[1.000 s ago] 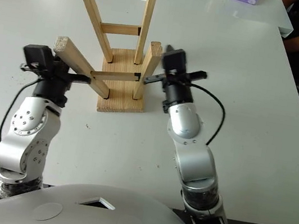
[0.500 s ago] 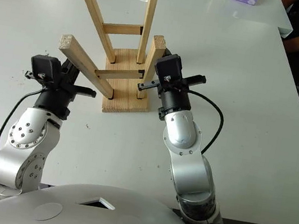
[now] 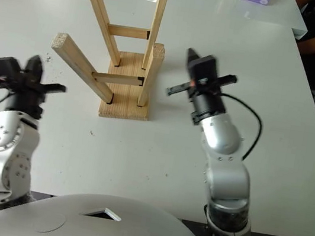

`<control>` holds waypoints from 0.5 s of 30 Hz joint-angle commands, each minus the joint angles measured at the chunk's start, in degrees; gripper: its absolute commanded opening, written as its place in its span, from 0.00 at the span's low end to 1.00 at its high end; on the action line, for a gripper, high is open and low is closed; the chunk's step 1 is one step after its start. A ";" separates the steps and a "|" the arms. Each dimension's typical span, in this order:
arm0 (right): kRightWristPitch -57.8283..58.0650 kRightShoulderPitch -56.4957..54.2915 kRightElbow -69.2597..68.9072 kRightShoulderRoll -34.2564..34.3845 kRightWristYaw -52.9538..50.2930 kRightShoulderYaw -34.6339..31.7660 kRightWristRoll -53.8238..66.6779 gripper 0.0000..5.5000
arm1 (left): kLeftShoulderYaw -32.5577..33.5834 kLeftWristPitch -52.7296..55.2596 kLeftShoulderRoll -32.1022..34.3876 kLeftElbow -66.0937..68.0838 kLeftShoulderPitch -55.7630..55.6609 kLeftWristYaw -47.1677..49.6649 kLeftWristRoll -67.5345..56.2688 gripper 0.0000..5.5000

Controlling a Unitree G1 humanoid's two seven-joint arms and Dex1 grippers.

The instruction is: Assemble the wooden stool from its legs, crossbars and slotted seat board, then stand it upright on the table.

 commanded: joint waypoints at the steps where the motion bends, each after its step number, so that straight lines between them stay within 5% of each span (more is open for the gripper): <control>1: 7.43 -15.56 5.58 0.24 11.23 -6.42 17.73 0.00 | 6.64 4.92 2.22 5.72 -17.92 -2.26 -26.04 0.00; 8: 9.07 -34.07 14.19 -1.86 21.52 -12.79 38.19 0.00 | 3.51 11.97 17.31 9.59 -37.74 -7.65 -46.12 0.00; 15: 4.35 -32.95 22.34 -4.60 23.88 -1.96 31.46 0.00 | -2.34 20.36 25.77 15.54 -38.41 -7.72 -52.07 0.00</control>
